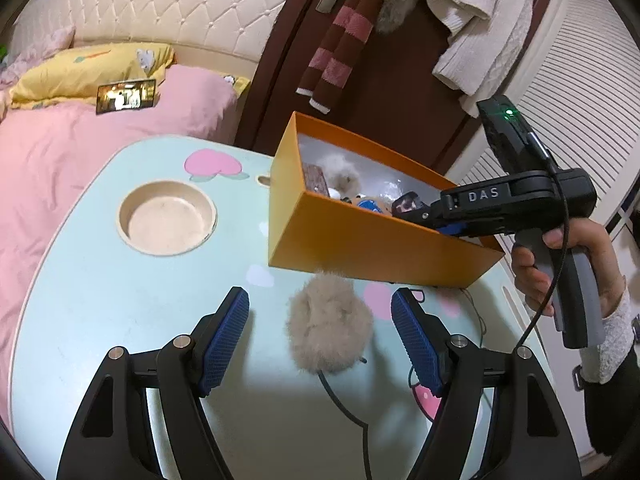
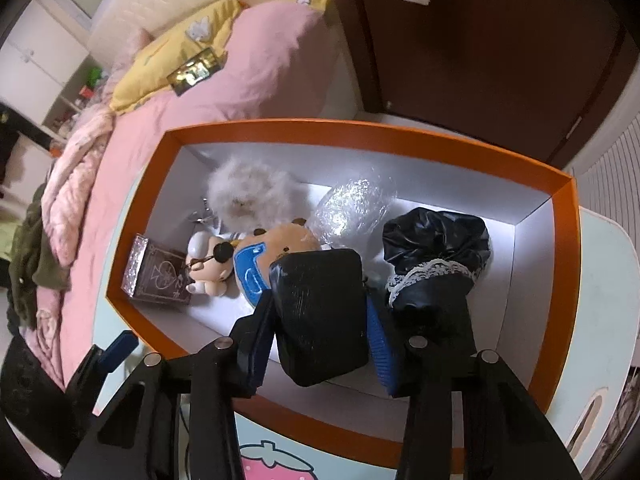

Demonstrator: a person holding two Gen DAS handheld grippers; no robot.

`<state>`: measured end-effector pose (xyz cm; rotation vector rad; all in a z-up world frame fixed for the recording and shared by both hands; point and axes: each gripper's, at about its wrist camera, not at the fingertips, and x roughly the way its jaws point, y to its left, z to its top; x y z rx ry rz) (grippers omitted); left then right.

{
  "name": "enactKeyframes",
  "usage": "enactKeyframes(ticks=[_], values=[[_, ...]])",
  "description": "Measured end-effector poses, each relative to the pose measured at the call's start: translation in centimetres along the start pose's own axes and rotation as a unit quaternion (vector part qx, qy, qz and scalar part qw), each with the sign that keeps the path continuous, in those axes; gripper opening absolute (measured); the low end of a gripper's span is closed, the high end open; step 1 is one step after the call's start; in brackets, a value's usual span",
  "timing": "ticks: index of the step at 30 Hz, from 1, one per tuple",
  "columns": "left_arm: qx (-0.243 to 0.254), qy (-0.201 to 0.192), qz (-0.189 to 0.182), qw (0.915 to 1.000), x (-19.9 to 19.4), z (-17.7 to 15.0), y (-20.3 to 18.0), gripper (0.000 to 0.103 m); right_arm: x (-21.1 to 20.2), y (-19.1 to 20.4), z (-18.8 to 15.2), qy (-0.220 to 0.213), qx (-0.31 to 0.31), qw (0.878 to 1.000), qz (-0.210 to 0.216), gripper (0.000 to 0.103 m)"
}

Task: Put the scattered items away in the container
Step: 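Lift the black pouch out of the box and set it on the table with the right gripper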

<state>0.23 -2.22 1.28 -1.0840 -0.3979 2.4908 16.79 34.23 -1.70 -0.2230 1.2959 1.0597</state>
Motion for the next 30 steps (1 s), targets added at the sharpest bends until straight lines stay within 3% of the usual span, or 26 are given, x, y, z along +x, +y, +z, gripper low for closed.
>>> enactKeyframes(ticks=[6,12,16,20,23,26,30], values=[[-0.008,-0.003,0.001,1.0,-0.1,-0.1,0.4,0.074,-2.1,0.5,-0.9,-0.043,-0.001,0.999,0.019,0.042],[-0.016,0.001,0.002,0.9999,0.0,-0.1,0.8,0.074,-7.5,2.3,-2.4,-0.111,0.007,0.993,0.05,0.042],[-0.02,0.0,0.007,0.9998,0.1,-0.1,1.0,0.074,-9.2,4.7,-4.9,-0.111,-0.012,0.991,0.076,0.042],[-0.03,0.001,0.006,0.9995,0.1,0.0,1.5,0.074,-7.2,6.8,-7.8,-0.079,-0.025,0.994,0.069,0.042],[-0.034,-0.003,0.007,0.9994,0.0,0.0,1.7,0.074,-4.3,6.6,-9.6,-0.054,-0.009,0.998,0.037,0.042],[-0.039,-0.007,0.01,0.9992,0.0,0.0,1.9,0.074,-2.2,6.4,-11.0,-0.059,-0.002,0.998,-0.019,0.042],[-0.049,-0.014,0.008,0.9987,-0.2,0.0,2.3,0.074,-1.3,6.4,-11.9,-0.069,0.011,0.997,-0.012,0.042]])
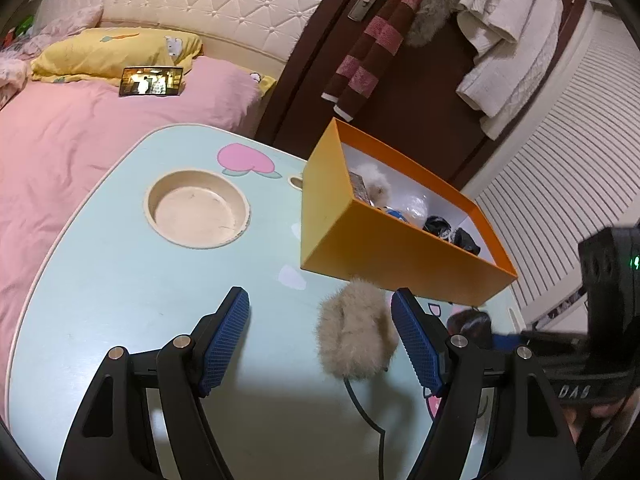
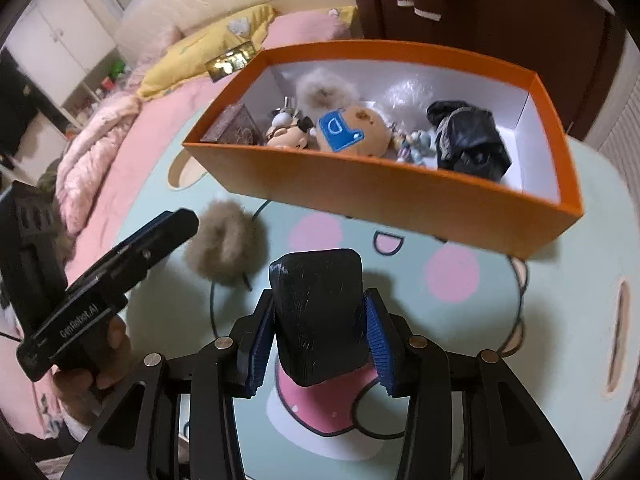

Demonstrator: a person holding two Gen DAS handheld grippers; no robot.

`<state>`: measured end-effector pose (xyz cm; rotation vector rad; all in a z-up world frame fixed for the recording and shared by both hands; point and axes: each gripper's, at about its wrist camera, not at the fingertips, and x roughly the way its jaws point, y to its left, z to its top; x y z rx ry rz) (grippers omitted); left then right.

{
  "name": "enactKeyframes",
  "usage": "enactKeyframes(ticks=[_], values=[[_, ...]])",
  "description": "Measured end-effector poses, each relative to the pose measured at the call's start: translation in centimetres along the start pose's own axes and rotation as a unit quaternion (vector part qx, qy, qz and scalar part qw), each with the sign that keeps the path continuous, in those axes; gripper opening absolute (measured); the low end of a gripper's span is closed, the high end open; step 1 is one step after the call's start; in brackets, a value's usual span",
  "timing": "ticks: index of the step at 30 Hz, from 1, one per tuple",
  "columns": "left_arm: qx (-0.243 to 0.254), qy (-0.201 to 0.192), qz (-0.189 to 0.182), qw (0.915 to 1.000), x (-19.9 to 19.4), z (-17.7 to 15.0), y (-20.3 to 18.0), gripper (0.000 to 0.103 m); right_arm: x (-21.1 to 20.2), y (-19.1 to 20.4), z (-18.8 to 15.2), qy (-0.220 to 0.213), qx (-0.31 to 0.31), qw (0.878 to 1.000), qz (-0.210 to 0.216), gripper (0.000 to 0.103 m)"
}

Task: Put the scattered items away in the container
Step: 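Lift the black pouch out of the box and set it on the table with the right gripper, then grasp the brown bear plush in the box and lift it with the left gripper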

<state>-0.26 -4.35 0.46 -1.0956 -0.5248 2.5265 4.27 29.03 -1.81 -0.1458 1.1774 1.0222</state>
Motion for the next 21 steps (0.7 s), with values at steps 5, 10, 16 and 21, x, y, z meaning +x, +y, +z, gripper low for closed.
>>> enactKeyframes(ticks=[5,10,16,21], values=[[-0.011,-0.001,0.002,0.9999,0.0,0.1,0.5,0.074,0.2,0.3,-0.4,-0.018,-0.002,1.0,0.0,0.054],[-0.02,-0.003,0.001,0.9998,0.1,0.2,0.8,0.074,-1.7,0.0,-0.3,-0.057,0.023,0.997,0.039,0.059],[-0.013,0.013,-0.004,0.9998,0.1,0.5,0.6,0.074,-2.9,-1.1,-0.1,-0.101,0.076,0.991,0.036,0.059],[0.05,0.019,0.002,0.9986,-1.0,1.9,-1.2,0.074,-3.2,-2.6,-0.6,-0.1,0.08,0.991,0.029,0.059]])
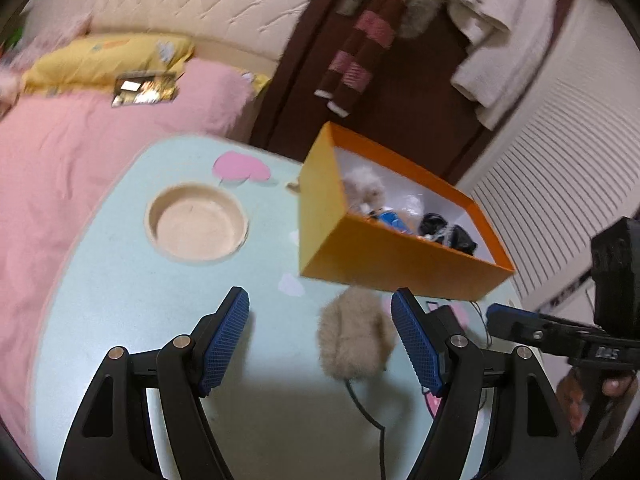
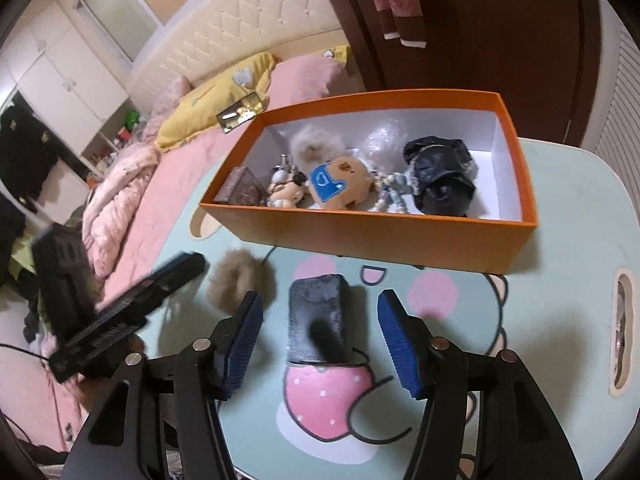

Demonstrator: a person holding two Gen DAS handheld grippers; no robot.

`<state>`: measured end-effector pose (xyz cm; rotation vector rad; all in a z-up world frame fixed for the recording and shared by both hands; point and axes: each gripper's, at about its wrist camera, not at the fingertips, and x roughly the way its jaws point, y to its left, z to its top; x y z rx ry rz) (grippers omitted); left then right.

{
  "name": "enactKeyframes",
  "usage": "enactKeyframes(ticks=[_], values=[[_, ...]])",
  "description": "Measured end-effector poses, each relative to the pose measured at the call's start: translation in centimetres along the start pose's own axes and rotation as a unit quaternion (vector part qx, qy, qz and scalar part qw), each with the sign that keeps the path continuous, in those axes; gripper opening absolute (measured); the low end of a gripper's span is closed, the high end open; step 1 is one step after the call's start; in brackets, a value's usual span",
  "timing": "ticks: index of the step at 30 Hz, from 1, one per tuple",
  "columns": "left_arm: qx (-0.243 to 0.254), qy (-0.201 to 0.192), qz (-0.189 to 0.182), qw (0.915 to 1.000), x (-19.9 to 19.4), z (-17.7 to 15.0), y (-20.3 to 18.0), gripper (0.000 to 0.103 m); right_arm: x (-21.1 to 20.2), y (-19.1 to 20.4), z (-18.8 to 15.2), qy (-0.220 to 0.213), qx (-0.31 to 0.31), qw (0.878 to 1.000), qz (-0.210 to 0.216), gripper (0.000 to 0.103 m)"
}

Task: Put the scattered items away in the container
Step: 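Grasp the brown bear plush in the box and lift it with the left gripper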

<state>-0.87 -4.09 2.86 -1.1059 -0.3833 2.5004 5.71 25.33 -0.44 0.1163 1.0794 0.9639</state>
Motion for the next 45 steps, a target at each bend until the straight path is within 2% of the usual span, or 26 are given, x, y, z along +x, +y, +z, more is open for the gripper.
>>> enactKeyframes(ticks=[4,7,12,14,16,17,18,21,24,28,30,34,39,41,42,45], values=[[0.055,0.009,0.029,0.998,-0.5,3.5,-2.2,0.074,-0.1,-1.0,-0.6,-0.001,0.005,1.0,-0.018,0.059],[0.089,0.028,0.037,0.995,0.2,6.0,-4.1,0.074,-0.1,-1.5,-1.0,0.004,0.002,1.0,-0.029,0.059],[0.128,0.103,0.037,0.9857,4.2,8.6,-7.4,0.074,0.0,-2.1,-1.4,0.005,0.008,0.999,-0.031,0.059],[0.146,0.118,0.037,0.9815,5.8,9.0,-8.7,0.073,0.0,-2.5,-1.5,0.005,0.016,1.0,-0.026,0.059],[0.157,0.144,0.037,0.9764,7.7,9.0,-9.7,0.064,-0.1,-2.9,-1.5,0.003,0.023,0.999,-0.023,0.059],[0.159,0.162,0.035,0.9733,8.7,9.0,-10.1,0.054,-0.2,-3.1,-1.5,0.002,0.025,0.999,-0.022,0.059],[0.158,0.18,0.034,0.9703,9.8,8.9,-10.4,0.05,-0.3,-3.2,-1.5,0.001,0.026,0.999,-0.021,0.059],[0.16,0.207,0.04,0.9644,12.0,8.4,-10.9,0.048,-0.4,-3.7,-1.6,-0.002,0.031,0.999,-0.016,0.06],[0.171,0.218,0.051,0.9596,13.5,8.1,-11.3,0.043,-0.3,-4.2,-1.6,-0.002,0.038,0.999,-0.012,0.061],[0.177,0.225,0.058,0.9564,14.3,8.0,-11.7,0.043,-0.4,-4.6,-1.5,-0.003,0.046,0.999,-0.007,0.061],[0.185,0.232,0.064,0.9528,14.5,7.8,-12.0,0.049,-0.2,-4.7,-1.4,-0.002,0.049,0.999,-0.004,0.061],[0.202,0.226,0.07,0.9503,14.8,7.3,-12.5,0.049,0.1,-4.6,-1.4,0.002,0.049,0.999,0.0,0.061],[0.192,0.25,0.064,0.9467,15.5,7.3,-12.5,0.058,0.3,-4.5,-1.6,-0.004,0.061,0.998,-0.002,0.061],[0.178,0.259,0.056,0.9475,16.0,7.2,-12.1,0.057,0.2,-4.5,-1.6,-0.007,0.061,0.998,-0.004,0.061],[0.182,0.252,0.059,0.9486,15.8,7.0,-12.2,0.052,0.1,-4.6,-1.6,-0.008,0.061,0.998,-0.004,0.061],[0.178,0.241,0.052,0.9526,15.4,6.6,-12.1,0.049,0.0,-4.8,-1.6,-0.01,0.064,0.998,-0.006,0.061]])
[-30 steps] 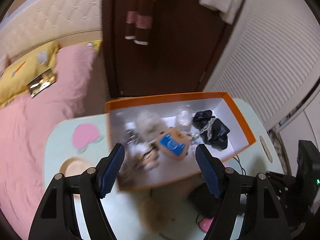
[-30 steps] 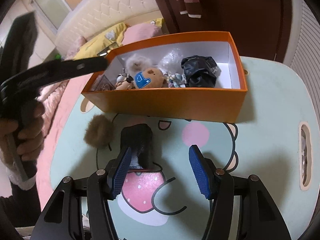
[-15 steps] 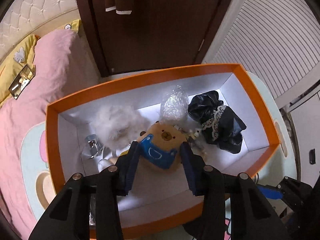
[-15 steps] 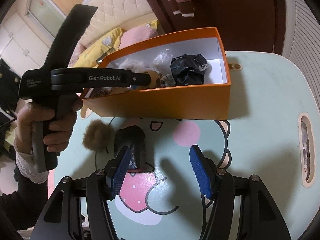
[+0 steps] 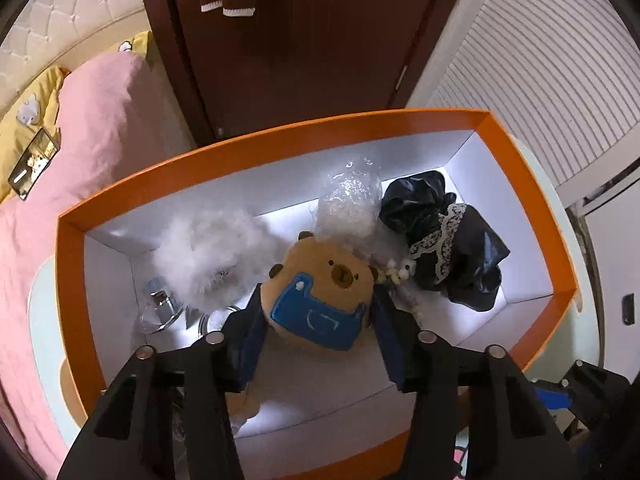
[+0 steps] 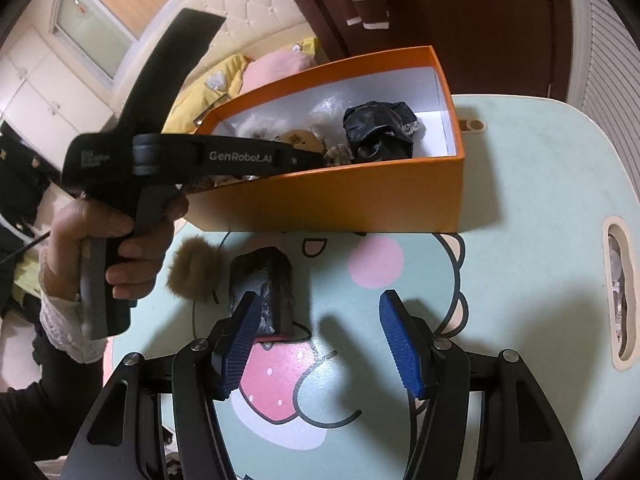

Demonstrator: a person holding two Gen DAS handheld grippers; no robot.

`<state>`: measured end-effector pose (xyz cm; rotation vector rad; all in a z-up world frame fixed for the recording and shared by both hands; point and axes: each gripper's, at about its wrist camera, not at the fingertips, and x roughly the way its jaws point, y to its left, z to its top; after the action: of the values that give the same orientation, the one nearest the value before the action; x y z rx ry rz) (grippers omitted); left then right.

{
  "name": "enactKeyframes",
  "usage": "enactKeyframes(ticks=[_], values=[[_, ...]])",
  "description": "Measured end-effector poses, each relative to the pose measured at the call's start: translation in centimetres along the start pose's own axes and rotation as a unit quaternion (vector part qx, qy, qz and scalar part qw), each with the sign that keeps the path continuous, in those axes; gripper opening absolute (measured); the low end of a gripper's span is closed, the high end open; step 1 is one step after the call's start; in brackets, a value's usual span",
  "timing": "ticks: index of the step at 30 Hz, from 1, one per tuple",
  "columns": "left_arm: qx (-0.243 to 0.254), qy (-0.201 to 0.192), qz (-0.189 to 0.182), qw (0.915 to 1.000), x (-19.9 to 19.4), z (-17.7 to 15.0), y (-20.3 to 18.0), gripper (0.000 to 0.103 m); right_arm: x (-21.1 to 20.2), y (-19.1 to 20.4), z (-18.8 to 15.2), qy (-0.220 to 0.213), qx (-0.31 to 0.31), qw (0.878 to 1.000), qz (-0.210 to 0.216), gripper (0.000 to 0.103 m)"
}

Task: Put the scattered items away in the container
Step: 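Grasp the brown bear plush in the box and lift it with the left gripper, then set the bear plush on the table with the left gripper while the right gripper reaches into the box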

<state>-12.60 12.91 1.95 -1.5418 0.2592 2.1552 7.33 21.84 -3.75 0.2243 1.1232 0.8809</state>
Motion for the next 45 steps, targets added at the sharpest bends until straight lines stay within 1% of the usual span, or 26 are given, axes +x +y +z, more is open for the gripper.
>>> enactKeyframes(ticks=[1,4,6,9,12,15,18,22,24,26,29,31,34,36,37,39,40,42,44,45], values=[[-0.002,-0.005,-0.005,1.0,-0.2,-0.2,0.0,0.049,0.0,-0.1,0.0,0.001,0.001,1.0,-0.001,0.061],[-0.007,-0.036,-0.02,0.9991,-1.9,-0.6,0.3,0.048,0.0,-0.2,0.0,0.001,0.003,1.0,-0.004,0.061],[-0.012,-0.066,-0.032,0.9973,-4.1,-0.9,0.8,0.048,0.0,-0.1,-0.1,0.003,0.001,1.0,-0.007,0.061],[-0.027,-0.112,-0.055,0.9919,-7.7,-1.6,1.7,0.048,0.0,0.2,-0.2,0.005,-0.003,1.0,-0.01,0.061],[-0.038,-0.152,-0.071,0.985,-11.1,-3.1,2.7,0.049,-0.1,1.0,-0.1,0.006,-0.006,1.0,-0.01,0.061],[-0.045,-0.177,-0.084,0.9795,-13.3,-4.8,3.8,0.049,-0.3,1.2,0.1,0.008,-0.012,1.0,-0.01,0.061],[-0.052,-0.191,-0.095,0.9756,-14.2,-6.7,4.9,0.049,-0.3,1.4,0.0,0.008,-0.016,1.0,-0.01,0.061],[-0.066,-0.194,-0.102,0.9734,-13.5,-9.0,6.1,0.049,0.0,1.7,-0.1,0.012,-0.02,1.0,-0.011,0.061],[-0.072,-0.185,-0.118,0.973,-13.0,-10.3,6.0,0.048,0.2,1.9,-0.1,0.015,-0.022,1.0,-0.012,0.061],[-0.076,-0.177,-0.125,0.9733,-12.4,-11.6,5.8,0.049,0.2,2.0,-0.1,0.014,-0.023,1.0,-0.014,0.061],[-0.077,-0.158,-0.131,0.9756,-10.9,-13.3,5.3,0.049,-0.2,2.2,0.2,0.01,-0.031,0.999,-0.018,0.061],[-0.068,-0.145,-0.128,0.9787,-9.9,-14.0,4.6,0.049,-0.7,2.4,0.7,0.003,-0.039,0.999,-0.021,0.061],[-0.048,-0.143,-0.117,0.9817,-8.7,-14.8,3.3,0.049,-1.7,2.5,2.3,-0.012,-0.044,0.999,-0.013,0.052],[-0.039,-0.143,-0.11,0.9829,-8.0,-15.0,2.6,0.049,-2.2,2.9,3.9,-0.015,-0.058,0.998,-0.007,0.042],[-0.037,-0.142,-0.107,0.9835,-7.6,-15.1,2.4,0.049,-2.3,3.1,4.8,-0.015,-0.07,0.997,-0.009,0.038],[-0.035,-0.137,-0.105,0.9843,-7.0,-15.1,2.2,0.049,-1.9,3.6,6.9,-0.008,-0.095,0.995,-0.025,0.019],[-0.035,-0.134,-0.106,0.9847,-6.7,-15.2,2.2,0.049,-1.3,3.7,8.0,0.002,-0.106,0.994,-0.038,0.016],[-0.038,-0.132,-0.097,0.9857,-6.4,-15.4,2.2,0.051,0.2,3.7,9.8,0.024,-0.119,0.991,-0.053,0.016],[-0.04,-0.14,-0.089,0.9853,-6.2,-15.7,2.1,0.053,2.3,3.8,11.4,0.069,-0.124,0.989,-0.048,0.016],[-0.039,-0.144,-0.088,0.9848,-6.1,-15.9,2.1,0.056,3.2,3.6,12.0,0.087,-0.12,0.988,-0.044,0.016]])
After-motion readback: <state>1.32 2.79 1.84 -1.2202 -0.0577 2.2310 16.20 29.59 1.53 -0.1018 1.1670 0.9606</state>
